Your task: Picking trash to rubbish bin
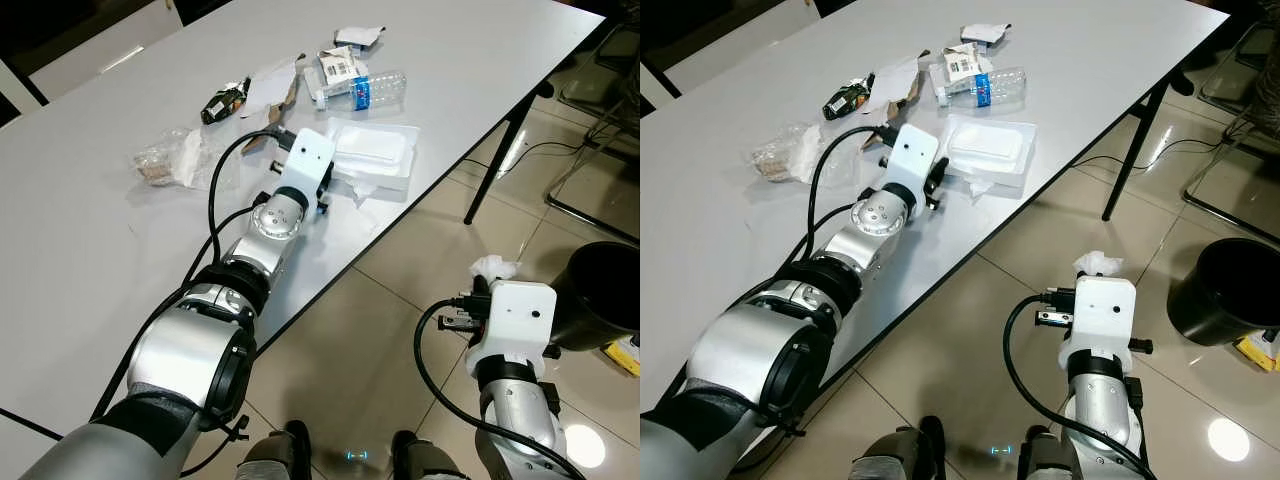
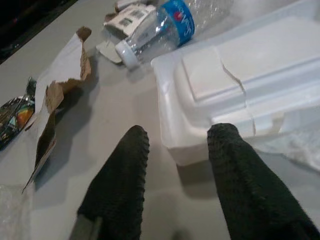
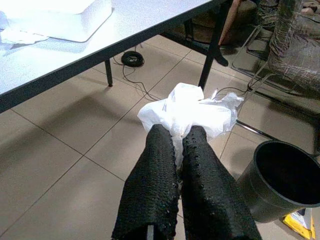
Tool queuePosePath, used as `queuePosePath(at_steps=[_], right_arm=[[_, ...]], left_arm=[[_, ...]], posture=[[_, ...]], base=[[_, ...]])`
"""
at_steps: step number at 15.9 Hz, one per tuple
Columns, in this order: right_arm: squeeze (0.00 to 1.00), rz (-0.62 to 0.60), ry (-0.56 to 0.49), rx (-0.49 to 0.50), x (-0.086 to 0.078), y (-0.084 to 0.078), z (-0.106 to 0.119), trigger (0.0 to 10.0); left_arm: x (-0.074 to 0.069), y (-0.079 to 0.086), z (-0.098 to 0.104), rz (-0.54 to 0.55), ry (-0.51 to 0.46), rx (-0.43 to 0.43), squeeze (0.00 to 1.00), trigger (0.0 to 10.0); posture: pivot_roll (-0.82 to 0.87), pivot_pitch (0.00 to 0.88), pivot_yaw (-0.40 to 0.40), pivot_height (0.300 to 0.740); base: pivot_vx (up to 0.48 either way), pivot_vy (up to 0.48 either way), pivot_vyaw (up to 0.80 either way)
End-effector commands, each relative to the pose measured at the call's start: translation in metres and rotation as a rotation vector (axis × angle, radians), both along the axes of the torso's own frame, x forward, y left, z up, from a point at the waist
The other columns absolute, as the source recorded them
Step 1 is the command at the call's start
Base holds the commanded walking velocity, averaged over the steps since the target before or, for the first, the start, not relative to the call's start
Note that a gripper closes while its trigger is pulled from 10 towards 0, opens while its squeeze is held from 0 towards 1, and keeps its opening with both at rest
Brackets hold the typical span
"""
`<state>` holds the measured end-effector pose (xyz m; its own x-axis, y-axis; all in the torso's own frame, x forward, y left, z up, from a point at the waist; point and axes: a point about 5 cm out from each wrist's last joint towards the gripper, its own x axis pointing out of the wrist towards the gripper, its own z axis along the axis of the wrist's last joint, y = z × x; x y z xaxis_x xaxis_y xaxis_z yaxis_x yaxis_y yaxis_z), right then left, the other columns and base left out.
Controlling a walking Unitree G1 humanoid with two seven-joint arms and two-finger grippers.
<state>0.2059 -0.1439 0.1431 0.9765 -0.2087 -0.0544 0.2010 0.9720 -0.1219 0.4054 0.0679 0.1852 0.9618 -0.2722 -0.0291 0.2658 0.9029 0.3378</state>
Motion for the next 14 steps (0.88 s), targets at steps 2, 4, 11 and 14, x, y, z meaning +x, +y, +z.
queuePosePath(at_steps=[2, 4, 11, 14], right_arm=[[0.00, 0.003, 0.007, 0.014, -0.004, 0.004, 0.000, 10.0], [0.00, 0.003, 0.009, 0.015, -0.005, 0.005, 0.000, 10.0], [0.00, 0.012, 0.009, 0.016, -0.003, 0.006, 0.000, 10.0], [0.00, 0.023, 0.005, 0.017, -0.001, 0.005, -0.001, 10.0]], left_arm=[[-0.002, 0.006, -0.015, 0.047, 0.079, 0.019, 1.00, 10.0], [-0.002, 0.006, -0.016, 0.070, 0.101, -0.006, 1.00, 10.0], [0.000, 0.000, -0.007, 0.080, 0.132, -0.226, 1.00, 10.0], [0.001, 0.003, -0.005, 0.078, 0.114, -0.264, 1.00, 10.0]], posture=[[-0.08, 0.239, 0.129, 0.740], [-0.08, 0.240, 0.128, 0.740], [-0.07, 0.235, 0.125, 0.740], [-0.05, 0.222, 0.110, 0.740]], base=[[0.000, 0.000, 0.00], [0.000, 0.000, 0.00], [0.000, 0.000, 0.00], [0.000, 0.000, 0.00]])
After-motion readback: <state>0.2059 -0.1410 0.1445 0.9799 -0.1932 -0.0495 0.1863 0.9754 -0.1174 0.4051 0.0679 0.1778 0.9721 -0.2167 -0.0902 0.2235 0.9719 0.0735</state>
